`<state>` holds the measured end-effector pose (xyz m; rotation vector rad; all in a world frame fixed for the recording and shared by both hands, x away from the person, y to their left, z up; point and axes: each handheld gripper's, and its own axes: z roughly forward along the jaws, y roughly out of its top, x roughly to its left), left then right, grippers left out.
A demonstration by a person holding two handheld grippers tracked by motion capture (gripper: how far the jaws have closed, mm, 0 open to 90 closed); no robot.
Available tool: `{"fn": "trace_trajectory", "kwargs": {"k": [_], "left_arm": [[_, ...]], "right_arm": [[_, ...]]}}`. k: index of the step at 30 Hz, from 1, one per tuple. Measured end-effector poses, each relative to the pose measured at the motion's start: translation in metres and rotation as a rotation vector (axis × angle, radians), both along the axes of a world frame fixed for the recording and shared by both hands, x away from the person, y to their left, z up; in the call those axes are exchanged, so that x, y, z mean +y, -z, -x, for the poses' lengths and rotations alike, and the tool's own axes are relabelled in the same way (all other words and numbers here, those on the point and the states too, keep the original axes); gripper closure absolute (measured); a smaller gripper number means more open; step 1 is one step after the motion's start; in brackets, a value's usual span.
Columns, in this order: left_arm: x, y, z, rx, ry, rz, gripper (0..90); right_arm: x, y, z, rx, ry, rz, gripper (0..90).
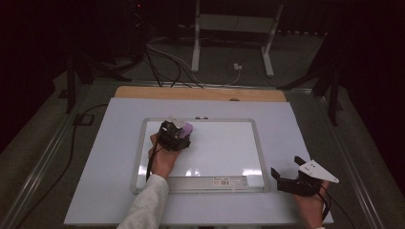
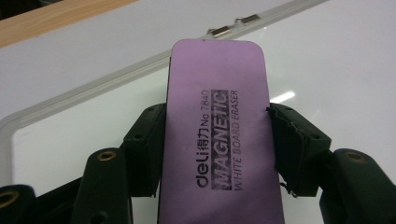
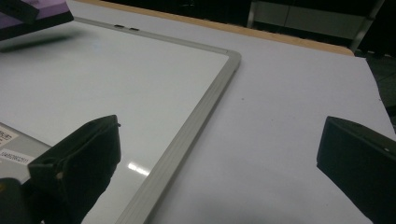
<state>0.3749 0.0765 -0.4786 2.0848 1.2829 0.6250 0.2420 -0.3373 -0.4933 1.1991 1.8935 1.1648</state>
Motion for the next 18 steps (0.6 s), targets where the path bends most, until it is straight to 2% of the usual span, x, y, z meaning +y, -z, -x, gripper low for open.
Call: {"fn": "trace_trajectory", "kwargs": {"k": [12, 18], "left_arm": [[0.029, 0.007, -0.008, 0.022, -0.086, -0.003, 41.9], [0.039, 0.013, -0.010, 0.041, -0.134, -0.026, 41.8]], "right_arm": [[-0.002, -0.001, 0.002, -0.002, 0.002, -0.004, 0.1], [-0.001, -0.001, 0.001, -0.001, 0.001, -0.001, 0.1]]}}
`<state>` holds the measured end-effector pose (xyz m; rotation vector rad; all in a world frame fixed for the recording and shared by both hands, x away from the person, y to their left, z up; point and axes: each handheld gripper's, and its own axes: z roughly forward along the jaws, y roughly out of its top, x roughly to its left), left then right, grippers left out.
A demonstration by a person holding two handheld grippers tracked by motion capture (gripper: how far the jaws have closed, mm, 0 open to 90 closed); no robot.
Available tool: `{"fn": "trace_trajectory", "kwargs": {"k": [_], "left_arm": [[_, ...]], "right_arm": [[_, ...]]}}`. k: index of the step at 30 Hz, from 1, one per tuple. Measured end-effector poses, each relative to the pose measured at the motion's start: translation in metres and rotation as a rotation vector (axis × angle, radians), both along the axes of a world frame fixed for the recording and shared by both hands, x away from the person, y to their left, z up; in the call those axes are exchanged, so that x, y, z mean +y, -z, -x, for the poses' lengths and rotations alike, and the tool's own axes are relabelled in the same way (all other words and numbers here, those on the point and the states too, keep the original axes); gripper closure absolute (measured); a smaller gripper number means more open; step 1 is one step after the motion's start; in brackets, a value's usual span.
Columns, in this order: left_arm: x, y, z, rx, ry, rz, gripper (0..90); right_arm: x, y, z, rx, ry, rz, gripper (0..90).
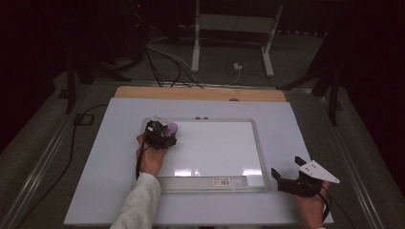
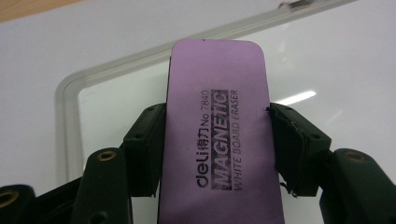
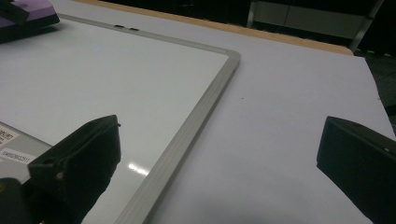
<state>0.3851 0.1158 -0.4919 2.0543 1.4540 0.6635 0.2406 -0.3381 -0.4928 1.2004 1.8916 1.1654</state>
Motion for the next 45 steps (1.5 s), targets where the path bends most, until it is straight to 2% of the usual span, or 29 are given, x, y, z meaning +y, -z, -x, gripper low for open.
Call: {"fn": "trace_trajectory", "kwargs": {"k": [5, 7, 10, 13, 16, 18, 20, 23, 25, 26, 30, 45], "left_arm": [[0.008, 0.005, -0.001, 0.015, -0.044, 0.000, 41.8], [0.011, 0.007, -0.002, 0.019, -0.049, -0.001, 41.8], [0.014, 0.008, -0.002, 0.019, -0.048, 0.020, 41.7], [0.011, 0.009, -0.001, 0.004, -0.024, -0.006, 34.7], [0.008, 0.005, 0.004, -0.043, 0.001, -0.016, 28.0], [0.005, 0.000, 0.009, -0.069, 0.050, -0.012, 27.9], [0.002, -0.002, 0.012, -0.084, 0.095, -0.038, 29.5], [0.000, -0.002, 0.013, -0.069, 0.120, -0.084, 31.4], [0.002, 0.001, 0.011, -0.036, 0.121, -0.075, 31.3], [0.003, 0.003, 0.011, -0.032, 0.123, -0.071, 30.6], [0.006, 0.002, 0.010, -0.029, 0.124, -0.051, 29.8], [0.013, 0.001, 0.004, -0.020, 0.105, -0.030, 29.3]], "right_arm": [[0.000, 0.000, 0.000, 0.001, 0.001, -0.002, 0.1], [0.000, 0.000, 0.000, 0.001, 0.002, -0.002, 0.1], [0.000, 0.000, 0.000, 0.000, 0.000, -0.001, 0.1], [0.000, 0.000, 0.000, 0.000, -0.001, -0.001, 0.1], [-0.001, 0.000, 0.000, 0.000, 0.001, -0.002, 0.1], [-0.001, 0.000, 0.000, 0.001, 0.002, -0.002, 0.1], [0.000, 0.000, 0.000, 0.001, 0.000, 0.000, 0.1], [0.000, 0.000, 0.000, 0.000, -0.001, 0.000, 0.1], [0.000, 0.000, 0.000, 0.000, -0.001, 0.000, 0.1], [0.000, 0.000, 0.001, 0.000, -0.001, -0.001, 0.1], [0.000, 0.000, 0.001, 0.000, 0.000, -0.003, 0.1], [0.000, 0.000, 0.001, 0.000, -0.002, -0.002, 0.1]]}}
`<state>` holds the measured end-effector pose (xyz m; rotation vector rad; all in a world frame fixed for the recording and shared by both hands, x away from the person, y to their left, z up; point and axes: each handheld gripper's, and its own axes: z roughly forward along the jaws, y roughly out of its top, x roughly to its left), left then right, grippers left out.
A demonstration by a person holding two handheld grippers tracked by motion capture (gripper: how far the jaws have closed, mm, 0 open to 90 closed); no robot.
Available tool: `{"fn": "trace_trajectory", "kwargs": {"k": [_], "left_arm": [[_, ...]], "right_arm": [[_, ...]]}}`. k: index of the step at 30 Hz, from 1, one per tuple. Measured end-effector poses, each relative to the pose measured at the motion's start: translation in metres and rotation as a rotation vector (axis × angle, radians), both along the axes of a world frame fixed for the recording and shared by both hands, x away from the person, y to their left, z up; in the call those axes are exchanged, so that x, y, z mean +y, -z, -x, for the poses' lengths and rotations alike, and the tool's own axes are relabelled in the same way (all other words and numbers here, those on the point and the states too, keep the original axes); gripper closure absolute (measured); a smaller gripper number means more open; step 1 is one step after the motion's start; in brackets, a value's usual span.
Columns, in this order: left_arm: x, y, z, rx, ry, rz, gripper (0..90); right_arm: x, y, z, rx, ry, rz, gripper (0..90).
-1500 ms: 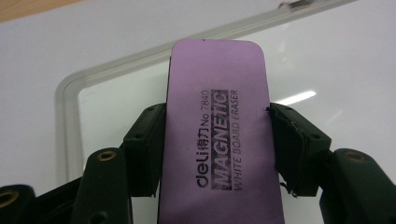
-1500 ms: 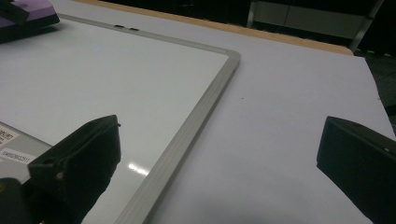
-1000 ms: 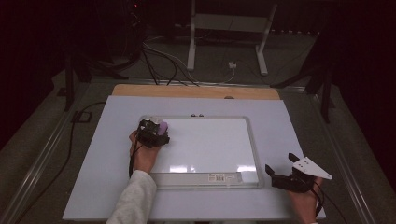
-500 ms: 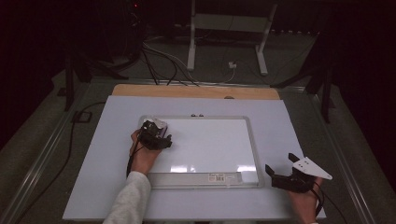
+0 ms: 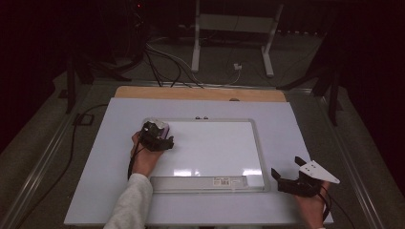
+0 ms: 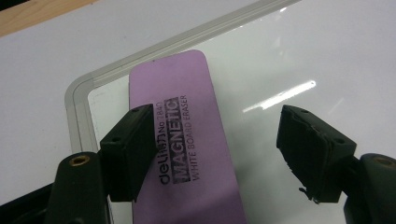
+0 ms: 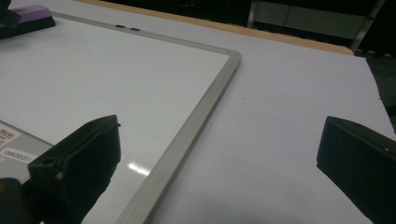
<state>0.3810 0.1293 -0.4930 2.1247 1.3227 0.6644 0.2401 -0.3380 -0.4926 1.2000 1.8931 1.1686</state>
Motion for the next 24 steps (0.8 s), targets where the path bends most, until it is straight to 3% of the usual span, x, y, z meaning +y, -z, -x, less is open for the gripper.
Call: {"fn": "trace_trajectory", "kwargs": {"k": [10, 16, 19, 24], "left_arm": [[0.013, -0.001, -0.003, 0.002, -0.048, -0.002, 29.1], [0.019, -0.003, 0.000, -0.013, -0.067, -0.011, 46.9], [0.022, -0.003, -0.002, -0.005, -0.074, 0.007, 47.3], [0.023, 0.000, -0.004, 0.028, -0.082, -0.018, 40.6]], "right_arm": [[0.000, 0.000, 0.000, 0.000, -0.002, 0.004, 0.1], [0.000, 0.001, -0.001, 0.003, -0.001, 0.003, 0.1], [0.001, 0.001, 0.000, 0.001, -0.003, 0.005, 0.1], [0.000, 0.000, 0.000, 0.000, 0.001, 0.003, 0.1]]}}
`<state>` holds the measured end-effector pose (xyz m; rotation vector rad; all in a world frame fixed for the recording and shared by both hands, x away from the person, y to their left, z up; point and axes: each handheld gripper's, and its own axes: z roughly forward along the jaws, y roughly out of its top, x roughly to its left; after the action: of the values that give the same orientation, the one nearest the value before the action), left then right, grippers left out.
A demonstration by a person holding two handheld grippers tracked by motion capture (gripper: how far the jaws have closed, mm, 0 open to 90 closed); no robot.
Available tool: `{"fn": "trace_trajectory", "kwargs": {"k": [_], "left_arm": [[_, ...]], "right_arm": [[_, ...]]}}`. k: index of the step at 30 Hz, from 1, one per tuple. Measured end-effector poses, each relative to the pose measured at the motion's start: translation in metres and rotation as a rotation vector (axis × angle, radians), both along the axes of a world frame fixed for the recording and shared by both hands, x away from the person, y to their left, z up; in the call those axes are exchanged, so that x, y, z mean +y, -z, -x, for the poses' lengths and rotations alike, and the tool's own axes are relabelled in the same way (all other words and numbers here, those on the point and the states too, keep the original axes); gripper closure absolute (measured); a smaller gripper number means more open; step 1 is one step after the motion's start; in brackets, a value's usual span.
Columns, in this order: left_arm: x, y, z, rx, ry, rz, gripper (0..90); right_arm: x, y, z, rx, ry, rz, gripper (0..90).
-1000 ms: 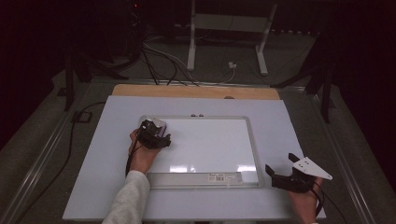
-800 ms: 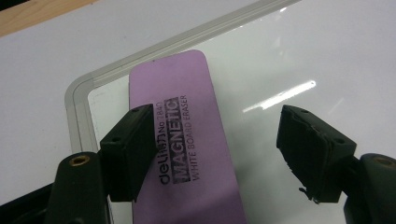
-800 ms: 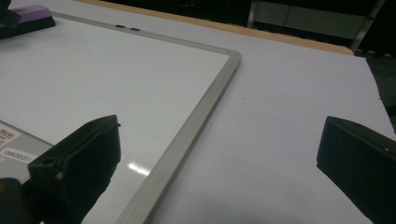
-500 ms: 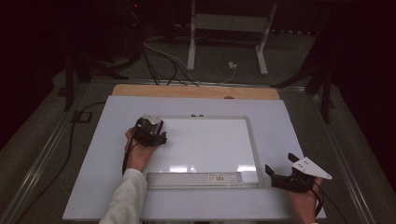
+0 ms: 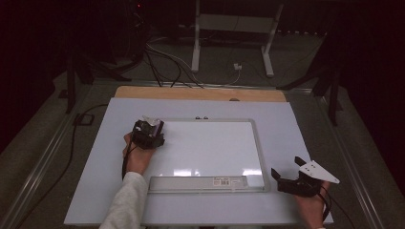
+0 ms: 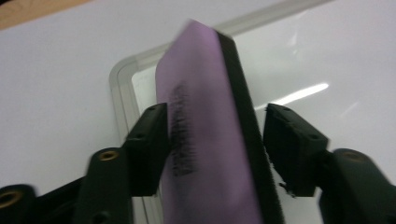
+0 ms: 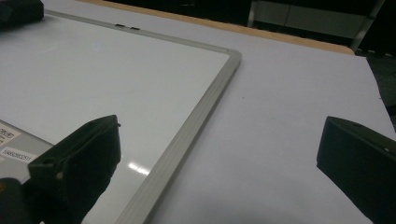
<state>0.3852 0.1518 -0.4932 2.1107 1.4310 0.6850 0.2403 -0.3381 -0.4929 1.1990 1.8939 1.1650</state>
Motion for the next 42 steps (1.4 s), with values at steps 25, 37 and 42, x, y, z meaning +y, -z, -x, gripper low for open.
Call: {"fn": "trace_trajectory", "kwargs": {"k": [25, 37, 42], "left_arm": [[0.015, 0.006, -0.009, -0.002, -0.198, 0.033, 60.2], [0.016, 0.008, -0.014, 0.003, -0.191, 0.037, 57.5], [0.019, 0.007, -0.012, -0.021, -0.188, 0.048, 42.2]], "right_arm": [[-0.001, 0.000, 0.000, -0.002, 0.000, -0.004, 0.1], [-0.001, -0.001, 0.001, -0.003, 0.002, -0.005, 0.1], [-0.001, -0.001, 0.001, -0.004, 0.002, -0.005, 0.1]]}}
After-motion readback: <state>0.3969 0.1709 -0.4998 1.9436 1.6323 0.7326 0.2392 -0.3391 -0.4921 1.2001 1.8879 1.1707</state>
